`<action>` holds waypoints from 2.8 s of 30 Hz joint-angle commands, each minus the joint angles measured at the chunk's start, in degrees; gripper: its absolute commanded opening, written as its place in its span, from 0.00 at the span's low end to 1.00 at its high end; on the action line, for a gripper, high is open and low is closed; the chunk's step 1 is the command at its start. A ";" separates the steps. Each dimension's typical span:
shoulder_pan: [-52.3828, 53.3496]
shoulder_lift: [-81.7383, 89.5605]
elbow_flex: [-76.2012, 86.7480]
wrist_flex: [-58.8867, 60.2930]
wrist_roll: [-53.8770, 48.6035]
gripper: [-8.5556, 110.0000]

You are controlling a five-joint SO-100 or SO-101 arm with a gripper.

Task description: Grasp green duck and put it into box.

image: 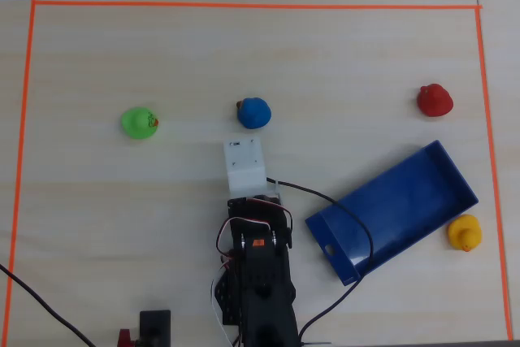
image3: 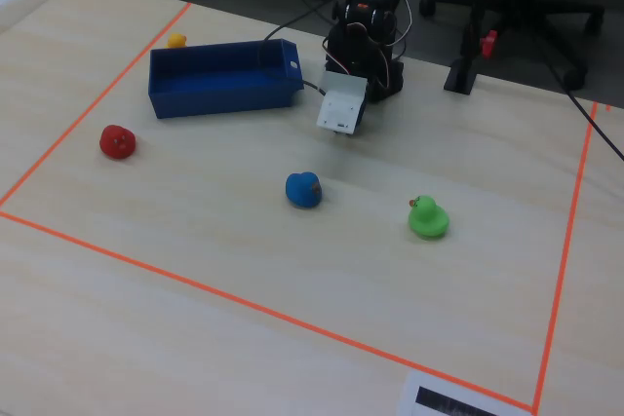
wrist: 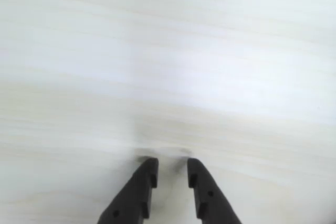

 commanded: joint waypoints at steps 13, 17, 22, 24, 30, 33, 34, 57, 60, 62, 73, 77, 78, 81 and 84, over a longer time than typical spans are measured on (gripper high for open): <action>0.62 0.09 0.09 1.49 0.18 0.12; 0.62 0.09 0.09 1.49 0.18 0.12; 0.62 0.09 0.09 1.49 0.18 0.12; 0.62 0.09 0.09 1.49 0.18 0.12; 0.62 0.09 0.09 1.49 0.18 0.12; 0.62 0.09 0.09 1.49 0.18 0.12; 0.62 0.09 0.09 1.49 0.18 0.12; 1.05 0.00 0.09 -2.29 -6.77 0.07; -0.09 -2.20 -1.58 -10.28 -7.29 0.07; -0.97 -6.06 -5.01 -16.52 -10.46 0.10; -20.21 -39.90 -37.62 -45.00 8.96 0.23; -23.38 -50.71 -41.84 -59.59 10.63 0.29; -23.82 -52.56 -41.48 -63.90 10.55 0.30; -25.22 -57.30 -38.23 -76.99 10.11 0.34; -26.10 -61.17 -36.47 -82.53 9.05 0.38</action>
